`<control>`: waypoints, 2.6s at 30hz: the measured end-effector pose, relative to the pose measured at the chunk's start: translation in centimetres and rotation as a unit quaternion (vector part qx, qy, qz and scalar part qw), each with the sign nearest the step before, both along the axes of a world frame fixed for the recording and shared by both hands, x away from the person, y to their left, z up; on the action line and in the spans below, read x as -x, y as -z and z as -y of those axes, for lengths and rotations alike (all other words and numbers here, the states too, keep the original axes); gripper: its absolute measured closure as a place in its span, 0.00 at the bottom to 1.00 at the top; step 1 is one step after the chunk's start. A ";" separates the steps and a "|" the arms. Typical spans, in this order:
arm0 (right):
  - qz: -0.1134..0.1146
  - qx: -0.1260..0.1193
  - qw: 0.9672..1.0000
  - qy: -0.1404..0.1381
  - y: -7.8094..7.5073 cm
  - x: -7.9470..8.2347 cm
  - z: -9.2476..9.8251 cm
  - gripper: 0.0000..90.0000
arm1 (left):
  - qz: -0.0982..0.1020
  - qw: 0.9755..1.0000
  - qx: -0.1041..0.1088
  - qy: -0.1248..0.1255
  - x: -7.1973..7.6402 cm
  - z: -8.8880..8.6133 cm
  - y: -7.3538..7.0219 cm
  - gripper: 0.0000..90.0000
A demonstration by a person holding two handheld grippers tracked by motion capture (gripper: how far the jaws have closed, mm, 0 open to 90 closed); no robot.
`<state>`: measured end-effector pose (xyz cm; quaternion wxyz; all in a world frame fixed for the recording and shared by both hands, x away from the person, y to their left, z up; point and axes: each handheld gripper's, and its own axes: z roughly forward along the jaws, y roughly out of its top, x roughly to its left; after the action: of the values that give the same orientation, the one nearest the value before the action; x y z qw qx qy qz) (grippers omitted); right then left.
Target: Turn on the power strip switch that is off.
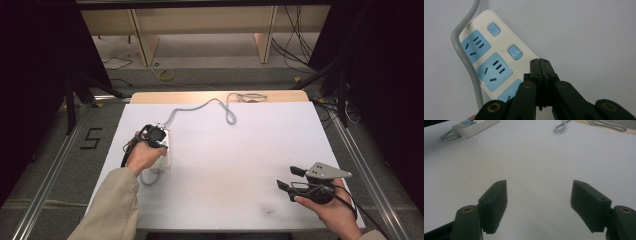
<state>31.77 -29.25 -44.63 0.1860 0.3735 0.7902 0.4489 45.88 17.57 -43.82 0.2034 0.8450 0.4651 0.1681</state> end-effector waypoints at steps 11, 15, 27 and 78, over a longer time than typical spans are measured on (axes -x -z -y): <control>0.000 0.000 1.000 0.000 0.0 0.0 0.0 0.33 | -0.006 1.000 -0.004 0.001 0.0 0.2 0.2 1.00; 0.000 0.000 1.000 0.000 0.0 0.0 0.0 0.33 | -0.008 1.000 -0.005 -0.002 0.0 0.2 0.2 1.00; 0.001 0.000 1.000 -0.001 0.0 0.0 -0.1 0.33 | -0.009 1.000 -0.013 -0.005 0.0 0.4 0.3 1.00; 0.003 0.001 1.000 -0.002 -0.1 0.1 -0.1 0.33 | -0.031 0.999 -0.023 -0.023 -0.3 0.7 0.3 1.00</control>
<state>31.66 -29.19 -44.55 0.1882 0.3700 0.7910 0.4494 46.20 16.91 -44.11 0.1651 0.8435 0.4865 0.1568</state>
